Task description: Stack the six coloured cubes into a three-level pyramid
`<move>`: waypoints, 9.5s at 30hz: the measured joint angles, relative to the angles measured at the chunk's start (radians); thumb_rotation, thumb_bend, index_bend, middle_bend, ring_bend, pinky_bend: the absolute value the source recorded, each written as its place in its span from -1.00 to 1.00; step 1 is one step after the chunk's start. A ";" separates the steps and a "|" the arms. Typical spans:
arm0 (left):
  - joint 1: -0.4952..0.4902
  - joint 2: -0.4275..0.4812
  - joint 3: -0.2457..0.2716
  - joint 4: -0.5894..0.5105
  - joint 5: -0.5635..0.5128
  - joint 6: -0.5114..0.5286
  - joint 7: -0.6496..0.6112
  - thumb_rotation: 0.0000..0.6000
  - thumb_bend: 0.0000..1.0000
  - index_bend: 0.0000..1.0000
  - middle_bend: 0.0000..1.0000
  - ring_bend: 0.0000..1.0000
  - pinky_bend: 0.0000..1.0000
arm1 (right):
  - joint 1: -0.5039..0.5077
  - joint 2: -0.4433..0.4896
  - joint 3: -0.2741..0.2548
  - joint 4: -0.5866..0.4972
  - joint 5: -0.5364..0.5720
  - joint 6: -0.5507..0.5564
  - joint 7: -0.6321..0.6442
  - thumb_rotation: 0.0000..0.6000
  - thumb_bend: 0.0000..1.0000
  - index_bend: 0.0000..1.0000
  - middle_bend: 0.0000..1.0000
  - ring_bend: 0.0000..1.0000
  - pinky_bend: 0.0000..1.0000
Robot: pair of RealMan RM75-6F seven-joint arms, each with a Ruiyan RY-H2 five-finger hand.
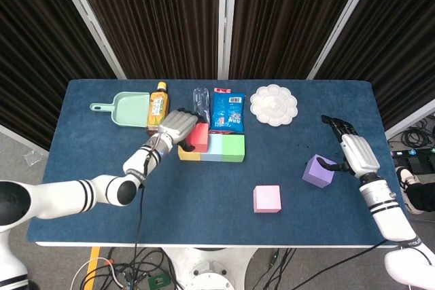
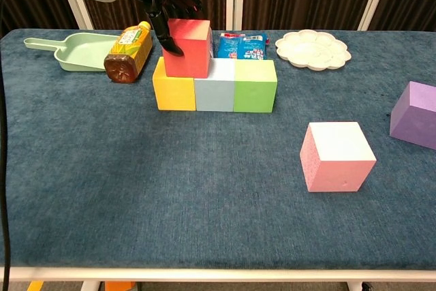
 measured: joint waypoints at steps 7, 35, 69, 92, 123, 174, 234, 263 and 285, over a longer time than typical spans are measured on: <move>-0.008 0.001 0.005 -0.005 -0.013 0.006 0.008 1.00 -0.50 -0.31 -0.59 -0.66 -0.73 | -0.002 0.002 0.000 -0.001 0.000 0.002 0.001 1.00 -0.59 -1.00 -0.79 -1.00 -1.00; -0.033 -0.008 0.029 -0.016 -0.053 0.025 0.058 1.00 -0.53 -0.63 -0.65 -0.66 -0.73 | -0.003 -0.004 0.001 0.014 -0.008 -0.001 0.021 1.00 -0.59 -1.00 -0.80 -1.00 -1.00; 0.120 0.143 -0.021 -0.232 0.124 0.178 -0.065 1.00 -0.76 -1.00 -0.87 -0.70 -0.73 | -0.031 0.076 -0.035 -0.023 -0.069 -0.008 0.036 1.00 -0.56 -1.00 -0.71 -1.00 -1.00; 0.527 0.265 0.040 -0.288 0.443 0.371 -0.276 1.00 -0.77 -1.00 -0.86 -0.70 -0.73 | 0.048 -0.052 -0.190 -0.038 -0.332 -0.103 -0.033 1.00 -1.00 -1.00 -0.72 -1.00 -1.00; 0.634 0.276 -0.025 -0.260 0.546 0.286 -0.353 1.00 -0.77 -1.00 -0.86 -0.71 -0.73 | 0.081 -0.241 -0.243 0.135 -0.434 -0.014 -0.002 1.00 -0.87 -1.00 -0.67 -1.00 -1.00; 0.708 0.290 -0.080 -0.241 0.561 0.271 -0.394 1.00 -0.77 -1.00 -0.86 -0.74 -0.73 | 0.457 -0.167 0.062 0.174 -0.033 -0.389 -0.090 1.00 -0.70 -0.86 -0.27 -0.94 -1.00; 0.730 0.278 -0.097 -0.187 0.570 0.218 -0.441 1.00 -0.77 -1.00 -0.86 -0.74 -0.73 | 0.656 -0.372 0.043 0.417 0.001 -0.521 -0.030 1.00 -0.75 -0.99 -0.39 -1.00 -1.00; 0.737 0.275 -0.099 -0.176 0.578 0.213 -0.455 1.00 -0.77 -1.00 -0.86 -0.74 -0.73 | 0.668 -0.386 0.045 0.424 0.044 -0.528 -0.059 1.00 -0.75 -1.00 -0.42 -1.00 -1.00; 0.745 0.275 -0.097 -0.173 0.589 0.210 -0.468 1.00 -0.77 -1.00 -0.86 -0.74 -0.73 | 0.672 -0.381 0.045 0.401 0.097 -0.527 -0.113 1.00 -0.75 -1.00 -0.44 -1.00 -1.00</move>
